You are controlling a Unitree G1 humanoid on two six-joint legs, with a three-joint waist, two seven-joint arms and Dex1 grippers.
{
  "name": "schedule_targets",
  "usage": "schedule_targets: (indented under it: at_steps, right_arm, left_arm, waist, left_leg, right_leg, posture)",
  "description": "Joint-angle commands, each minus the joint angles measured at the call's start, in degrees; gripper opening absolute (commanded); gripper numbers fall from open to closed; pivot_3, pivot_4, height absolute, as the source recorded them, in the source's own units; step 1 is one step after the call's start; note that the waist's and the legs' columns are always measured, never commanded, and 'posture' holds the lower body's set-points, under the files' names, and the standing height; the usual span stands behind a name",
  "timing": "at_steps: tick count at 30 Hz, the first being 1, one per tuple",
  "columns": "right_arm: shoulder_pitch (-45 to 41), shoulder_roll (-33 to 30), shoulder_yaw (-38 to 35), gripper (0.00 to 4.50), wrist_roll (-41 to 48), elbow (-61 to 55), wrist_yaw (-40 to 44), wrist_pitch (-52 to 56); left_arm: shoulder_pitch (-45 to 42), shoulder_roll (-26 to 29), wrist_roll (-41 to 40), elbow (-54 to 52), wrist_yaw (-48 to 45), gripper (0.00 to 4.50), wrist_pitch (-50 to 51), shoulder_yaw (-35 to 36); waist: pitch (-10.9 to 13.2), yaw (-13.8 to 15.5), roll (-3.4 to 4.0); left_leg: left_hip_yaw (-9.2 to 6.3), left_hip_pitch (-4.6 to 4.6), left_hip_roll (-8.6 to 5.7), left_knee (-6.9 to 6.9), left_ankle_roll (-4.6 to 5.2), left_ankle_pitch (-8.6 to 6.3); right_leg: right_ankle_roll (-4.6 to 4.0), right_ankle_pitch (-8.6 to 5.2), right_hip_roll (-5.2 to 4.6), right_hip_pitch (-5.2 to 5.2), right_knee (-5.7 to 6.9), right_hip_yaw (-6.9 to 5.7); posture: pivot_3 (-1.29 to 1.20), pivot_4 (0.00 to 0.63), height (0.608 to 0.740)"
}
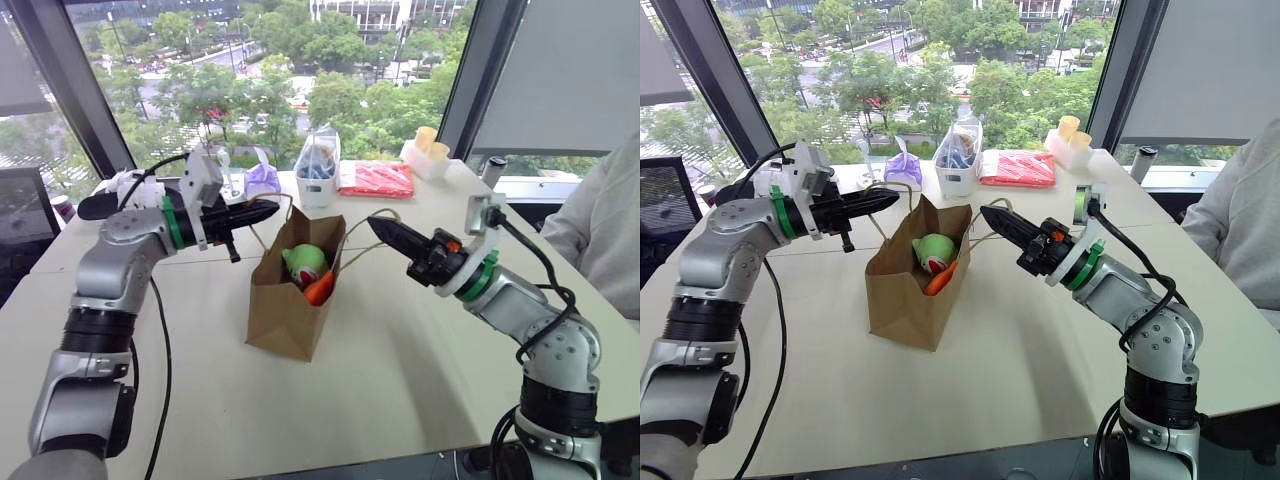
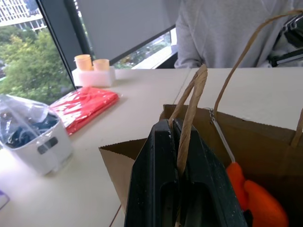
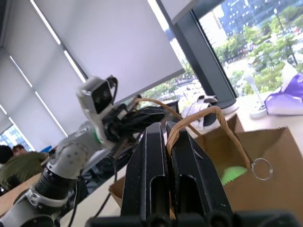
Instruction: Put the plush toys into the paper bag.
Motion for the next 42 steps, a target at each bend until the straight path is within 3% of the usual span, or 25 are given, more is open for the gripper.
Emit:
schedule_targets:
  at_steps: [1,8,9,11,18,21,27,33,38,40,42]
  right_arm:
    - [-3.8,-0.8,-1.5,0.05,1.5,-0.6,-1.5,-3.6]
    - [-1.4,-0.8,1.1,0.05,2.4,-1.0,-2.4,-4.2]
    - [-0.7,-0.6,1.7,0.30,1.7,-0.7,-2.9,-4.3]
    - [0.9,-0.9,3.1,0.99,0.1,-0.8,-2.4,-4.9]
    - [5.2,-2.9,4.2,4.50,-1.1,-2.1,-1.6,-5.8]
    - [7.3,-5.5,4.4,4.50,-3.5,-3.3,-0.8,-6.5]
    - [17.8,-10.9,-2.4,4.50,13.1,-11.5,2.7,-3.1]
    - [23.0,-12.6,-1.7,4.50,13.6,-13.3,0.3,-4.6]
    - [26.0,-16.3,9.3,4.50,-2.4,-14.5,3.3,-6.4]
    - [24.9,-14.9,13.4,3.68,-6.9,-12.9,4.0,-8.7]
    - [23.7,-13.5,16.1,2.54,-9.9,-11.8,4.9,-10.3]
  left_arm:
    - [-3.8,-2.9,2.5,5.5,1.2,0.00,-6.2,0.2]
    - [-4.9,-4.5,3.3,8.2,-0.8,0.00,-7.1,-0.1]
    - [-4.6,-4.3,3.5,8.1,-1.1,0.27,-6.8,-0.2]
    - [-4.1,-3.7,3.5,7.6,-2.0,0.94,-5.5,-0.5]
    - [-1.6,-2.9,2.3,3.2,-3.4,4.33,-1.3,-0.4]
    - [-0.6,-2.6,1.4,1.7,-2.1,4.47,0.2,1.0]
    - [3.9,4.0,-7.6,-6.0,-2.0,4.47,14.2,7.8]
    - [13.0,8.8,-12.2,-14.7,1.6,4.47,22.5,13.0]
    - [25.0,10.5,-13.5,-25.6,3.8,4.47,24.6,14.4]
    - [28.7,9.7,-13.2,-28.8,5.2,4.50,23.9,13.9]
    - [30.4,8.8,-13.1,-30.4,6.6,4.50,23.1,13.4]
  waist:
    - [0.0,0.1,0.00]
    - [0.0,-0.1,-0.02]
    - [0.0,-0.1,-0.02]
    - [0.0,-0.1,-0.02]
    - [0.0,0.0,-0.02]
    - [0.0,0.1,-0.02]
    - [0.0,-0.3,-0.02]
    - [0.0,0.2,-0.01]
    - [0.0,0.4,-0.05]
    - [0.0,0.3,-0.05]
    - [0.0,0.4,-0.05]
  left_leg:
    - [0.01,0.00,-0.01,0.02,0.00,0.00]
    - [0.00,-0.01,-0.01,-0.01,0.02,-0.01]
    - [0.00,-0.03,-0.01,-0.02,0.02,-0.01]
    - [0.01,-0.03,-0.01,-0.01,0.02,-0.01]
    - [0.00,-0.02,-0.01,0.04,0.05,-0.02]
    - [0.00,-0.01,-0.02,0.05,0.05,-0.02]
    - [-0.03,-0.01,0.01,-0.05,0.12,-0.07]
    - [-0.01,0.12,0.02,0.06,0.44,-0.25]
    - [-0.04,0.13,0.00,0.07,0.43,-0.25]
    - [-0.03,0.10,0.01,0.07,0.42,-0.25]
    - [-0.02,0.09,0.01,0.06,0.42,-0.25]
  right_leg:
    - [0.00,0.00,0.00,0.01,0.00,0.00]
    - [0.01,0.00,0.00,-0.01,-0.01,0.00]
    - [0.01,0.00,-0.01,-0.02,-0.01,0.00]
    - [0.01,0.00,-0.01,-0.02,-0.01,0.00]
    - [0.01,0.00,0.00,0.01,0.00,0.00]
    - [0.01,0.00,0.00,0.02,-0.01,0.00]
    - [0.01,0.00,0.01,-0.02,-0.02,0.01]
    - [0.01,-0.01,0.02,0.18,-0.11,0.02]
    - [0.00,-0.02,0.01,0.25,-0.14,0.02]
    - [0.00,-0.02,0.01,0.20,-0.14,0.01]
    - [0.00,-0.02,0.00,0.20,-0.15,0.02]
  posture:
    - [0.00,0.150,0.740]
    - [0.00,0.150,0.740]
    - [0.00,0.150,0.740]
    - [0.00,0.150,0.740]
    - [0.00,0.150,0.740]
    - [0.00,0.150,0.740]
    - [0.00,0.150,0.740]
    - [0.00,0.150,0.740]
    - [0.00,0.150,0.740]
    - [0.00,0.150,0.740]
    - [0.00,0.150,0.740]
